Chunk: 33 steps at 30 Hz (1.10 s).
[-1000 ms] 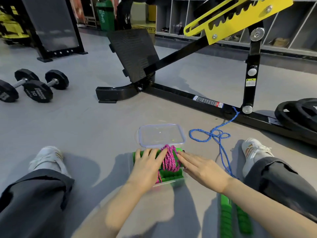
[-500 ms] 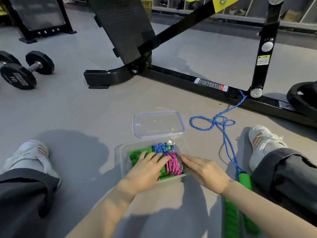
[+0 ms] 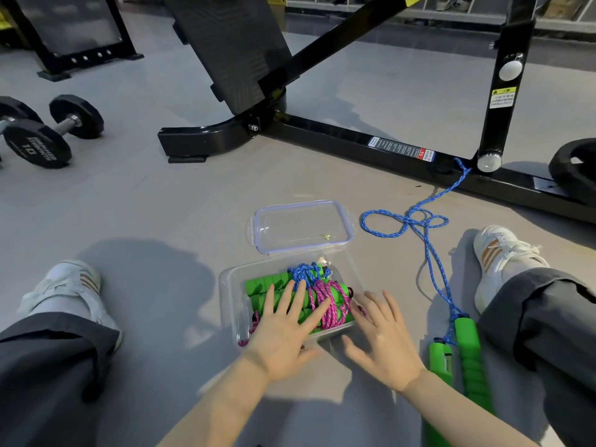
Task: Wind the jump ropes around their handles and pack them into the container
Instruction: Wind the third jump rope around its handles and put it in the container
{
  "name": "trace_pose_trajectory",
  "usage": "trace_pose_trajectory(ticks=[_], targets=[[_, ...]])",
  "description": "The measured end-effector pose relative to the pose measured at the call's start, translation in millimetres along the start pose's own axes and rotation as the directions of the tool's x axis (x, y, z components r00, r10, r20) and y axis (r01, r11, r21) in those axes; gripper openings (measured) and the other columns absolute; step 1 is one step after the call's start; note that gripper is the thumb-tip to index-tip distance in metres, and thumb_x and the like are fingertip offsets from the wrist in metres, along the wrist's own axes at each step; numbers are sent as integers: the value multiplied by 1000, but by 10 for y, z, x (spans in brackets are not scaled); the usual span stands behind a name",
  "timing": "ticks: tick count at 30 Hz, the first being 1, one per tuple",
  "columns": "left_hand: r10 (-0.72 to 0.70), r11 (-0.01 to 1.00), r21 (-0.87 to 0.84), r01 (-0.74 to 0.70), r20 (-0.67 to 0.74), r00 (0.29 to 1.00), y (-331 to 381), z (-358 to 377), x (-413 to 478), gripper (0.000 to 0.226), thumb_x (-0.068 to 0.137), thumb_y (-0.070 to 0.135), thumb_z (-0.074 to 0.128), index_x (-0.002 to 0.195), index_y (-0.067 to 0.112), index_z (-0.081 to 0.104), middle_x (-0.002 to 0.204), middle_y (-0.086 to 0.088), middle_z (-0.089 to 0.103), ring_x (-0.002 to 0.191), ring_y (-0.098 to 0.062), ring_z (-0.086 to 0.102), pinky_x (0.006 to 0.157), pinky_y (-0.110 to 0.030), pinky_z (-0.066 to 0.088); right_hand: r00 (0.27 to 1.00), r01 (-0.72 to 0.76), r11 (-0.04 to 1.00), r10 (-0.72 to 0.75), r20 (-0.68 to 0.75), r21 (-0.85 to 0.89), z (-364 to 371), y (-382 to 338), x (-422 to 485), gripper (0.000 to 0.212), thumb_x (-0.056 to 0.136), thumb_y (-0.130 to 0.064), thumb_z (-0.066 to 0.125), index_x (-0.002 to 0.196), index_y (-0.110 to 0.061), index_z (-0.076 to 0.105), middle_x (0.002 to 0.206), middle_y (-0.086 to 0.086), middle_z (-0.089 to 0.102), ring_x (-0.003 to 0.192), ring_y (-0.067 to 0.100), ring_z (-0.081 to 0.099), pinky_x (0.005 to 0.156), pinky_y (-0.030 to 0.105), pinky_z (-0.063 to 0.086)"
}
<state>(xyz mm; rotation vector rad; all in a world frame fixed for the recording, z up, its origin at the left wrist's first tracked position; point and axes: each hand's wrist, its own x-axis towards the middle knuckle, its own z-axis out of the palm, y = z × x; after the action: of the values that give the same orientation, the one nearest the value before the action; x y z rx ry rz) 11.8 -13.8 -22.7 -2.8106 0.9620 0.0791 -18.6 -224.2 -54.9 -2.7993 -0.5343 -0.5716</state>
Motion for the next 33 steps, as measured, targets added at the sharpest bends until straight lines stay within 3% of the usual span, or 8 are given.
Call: trace_pose_trajectory(ticks=[2, 8, 13, 16, 19, 22, 28, 33], targets=[[-35, 999, 12, 35, 34, 999, 29, 49, -1, 71, 100, 50, 20, 132, 30, -40, 155, -27, -8, 144, -45, -2, 111, -62, -1, 998, 63, 997, -64, -29, -47, 29, 1, 68, 50, 82, -42, 52, 108, -2, 66, 113, 10, 62, 113, 25, 47, 108, 45, 26], [-70, 998, 11, 70, 21, 997, 66, 93, -15, 79, 103, 40, 31, 129, 29, -43, 158, -23, -5, 145, -41, 2, 112, -60, -2, 970, 243, 957, -238, 53, -157, -10, 111, 278, 61, 84, -54, 48, 115, -2, 53, 132, 19, 53, 124, 32, 49, 111, 39, 24], [-40, 990, -133, 39, -5, 999, 50, 73, 0, 97, 54, 48, 89, 138, 22, 48, 126, -20, 61, 112, -34, 62, 92, -54, 47, 920, 322, 946, -302, 248, -40, 118, 156, 407, 115, 62, -54, 76, 148, -10, 13, 146, 15, 38, 133, 30, 40, 108, 38, 37], [-35, 971, -238, 8, -110, 993, -139, 15, -5, 106, 68, 62, 71, 151, 17, 23, 151, -14, 35, 137, -27, 40, 114, -43, 15, 936, 237, 970, -243, 255, 51, 173, 122, 411, 114, 61, -50, 80, 146, -9, 15, 142, 16, 44, 127, 31, 48, 91, 42, 51], [-103, 924, -371, 91, -13, 995, -338, -40, -87, 117, 60, 93, 26, 154, 26, 8, 160, 3, 6, 147, -12, 3, 110, -24, -17, 939, 250, 968, -250, 237, 28, 174, 138, 410, 107, 59, -48, 82, 140, -5, 27, 139, 18, 48, 123, 32, 52, 94, 41, 49], [-175, 878, -457, 143, -28, 984, -551, -10, -244, 126, 50, 100, 2, 152, 28, 16, 158, 8, 19, 146, -9, 9, 109, -19, -17, 939, 261, 965, -257, 228, 13, 168, 129, 420, 105, 58, -48, 82, 140, -5, 31, 139, 17, 48, 124, 31, 51, 97, 39, 44], [-257, 801, -590, 99, -189, 948, -619, 167, -348, 93, 64, 69, 46, 138, 14, 51, 125, -2, 60, 121, -7, 39, 105, -14, 17, 941, 256, 967, -250, 227, 4, 130, 106, 431, 104, 55, -49, 83, 138, -6, 36, 135, 16, 52, 121, 29, 54, 100, 35, 36], [-335, 619, -775, 127, -115, 935, -542, 125, -351, 82, 60, 65, 57, 132, 27, 50, 117, 14, 53, 114, -3, 41, 96, -5, 24, 946, 198, 976, -215, 244, 93, 117, 109, 429, 103, 58, -46, 81, 140, -9, 31, 137, 14, 49, 120, 29, 54, 97, 37, 45]])
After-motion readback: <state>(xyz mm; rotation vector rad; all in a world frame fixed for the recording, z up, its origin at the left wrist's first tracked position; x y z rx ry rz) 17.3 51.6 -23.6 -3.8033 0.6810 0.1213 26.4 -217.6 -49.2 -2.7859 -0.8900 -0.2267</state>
